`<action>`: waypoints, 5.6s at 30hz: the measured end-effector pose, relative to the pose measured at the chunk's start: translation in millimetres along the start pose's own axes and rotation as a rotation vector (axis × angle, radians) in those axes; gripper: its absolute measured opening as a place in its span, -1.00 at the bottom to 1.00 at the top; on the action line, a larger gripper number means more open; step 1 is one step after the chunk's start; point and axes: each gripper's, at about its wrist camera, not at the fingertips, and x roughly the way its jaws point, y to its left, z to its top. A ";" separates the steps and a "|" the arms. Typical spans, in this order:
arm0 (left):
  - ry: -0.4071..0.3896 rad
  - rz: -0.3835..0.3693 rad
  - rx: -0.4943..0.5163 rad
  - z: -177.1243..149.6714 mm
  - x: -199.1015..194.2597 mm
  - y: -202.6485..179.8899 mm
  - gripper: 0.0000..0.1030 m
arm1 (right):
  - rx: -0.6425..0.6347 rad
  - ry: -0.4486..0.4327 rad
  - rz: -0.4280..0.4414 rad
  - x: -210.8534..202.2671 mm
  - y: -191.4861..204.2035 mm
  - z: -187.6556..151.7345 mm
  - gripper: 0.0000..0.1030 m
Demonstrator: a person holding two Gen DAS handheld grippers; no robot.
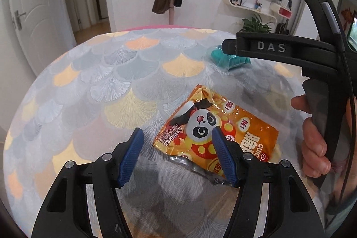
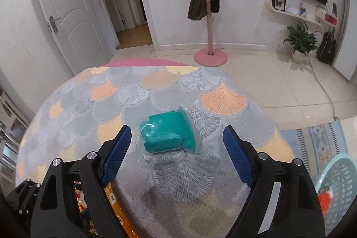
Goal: Collect trash
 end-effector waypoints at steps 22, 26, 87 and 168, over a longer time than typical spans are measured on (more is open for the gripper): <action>-0.013 0.055 0.070 -1.9 -7.0 -17.3 -0.58 | -0.063 -0.102 -0.097 -10.6 14.4 -5.1 -0.06; -0.017 0.029 0.084 -1.9 -8.7 -19.7 -0.82 | -0.047 -0.145 -0.076 -21.4 9.6 -7.8 -0.06; 0.047 -0.529 0.350 22.7 26.8 -291.1 -0.74 | 0.760 -0.027 -0.301 -168.9 -302.1 -220.7 0.25; -0.464 -0.061 0.116 -73.6 -157.5 -37.7 0.73 | 0.328 -0.413 -0.494 -252.1 -25.1 -208.9 0.50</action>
